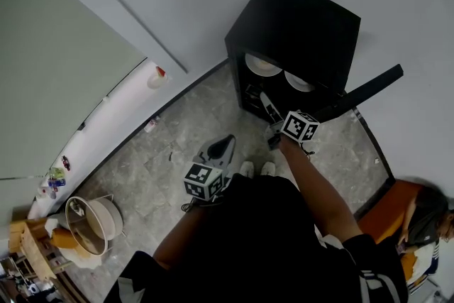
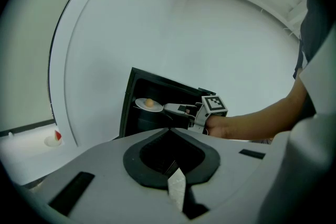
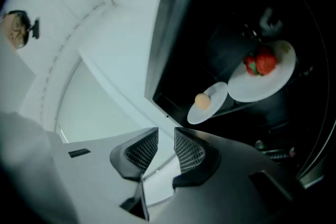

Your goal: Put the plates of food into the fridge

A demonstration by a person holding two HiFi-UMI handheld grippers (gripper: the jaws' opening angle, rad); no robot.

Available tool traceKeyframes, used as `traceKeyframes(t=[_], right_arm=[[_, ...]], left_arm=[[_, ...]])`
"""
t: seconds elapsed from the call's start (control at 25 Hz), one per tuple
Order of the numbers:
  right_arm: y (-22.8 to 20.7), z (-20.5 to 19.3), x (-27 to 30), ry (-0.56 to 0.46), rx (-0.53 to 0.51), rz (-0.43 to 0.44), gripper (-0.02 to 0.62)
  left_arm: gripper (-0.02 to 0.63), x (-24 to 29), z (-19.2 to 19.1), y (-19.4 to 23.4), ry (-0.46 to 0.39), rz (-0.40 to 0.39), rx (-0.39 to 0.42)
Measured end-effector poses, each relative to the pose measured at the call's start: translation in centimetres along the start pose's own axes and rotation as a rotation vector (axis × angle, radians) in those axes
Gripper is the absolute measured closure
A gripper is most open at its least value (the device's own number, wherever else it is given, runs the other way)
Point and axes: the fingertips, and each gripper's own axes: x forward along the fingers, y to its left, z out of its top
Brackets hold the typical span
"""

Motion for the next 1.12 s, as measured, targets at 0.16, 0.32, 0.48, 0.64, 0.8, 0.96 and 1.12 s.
traceKeyframes(t=[0.16, 0.32, 0.48, 0.64, 0.8, 0.96, 1.12], right_arm=[[1.6, 0.4, -2.0, -0.006, -0.129, 0.025, 0.503], [2.8, 0.2, -3.7, 0.009, -0.243, 0.032, 0.509], [4.0, 0.1, -5.2, 0.008, -0.335, 0.057, 0.523], [5.3, -0.2, -6.1, 0.021, -0.403, 0.088, 0.532], [6.2, 0.0, -6.9, 0.017, -0.439, 0.091, 0.544], [7.7, 0.3, -7.8, 0.014, -0.513, 0.105, 0.545], [8.3, -0.2, -8.6, 0.038, -0.557, 0.117, 0.545]], left_arm=[[0.584, 0.5, 0.5, -0.6, -0.008, -0.017, -0.015], [0.584, 0.9, 1.0, -1.1, -0.016, -0.022, 0.000], [0.584, 1.3, 0.9, -1.7, 0.001, -0.030, 0.024], [0.584, 1.6, 0.7, -2.2, 0.009, -0.033, 0.029], [0.583, 1.9, 0.7, -2.8, 0.017, -0.035, 0.033], [0.584, 2.1, 0.5, -3.1, 0.028, -0.039, 0.041], [0.583, 2.3, 0.4, -3.3, 0.028, -0.038, 0.052]])
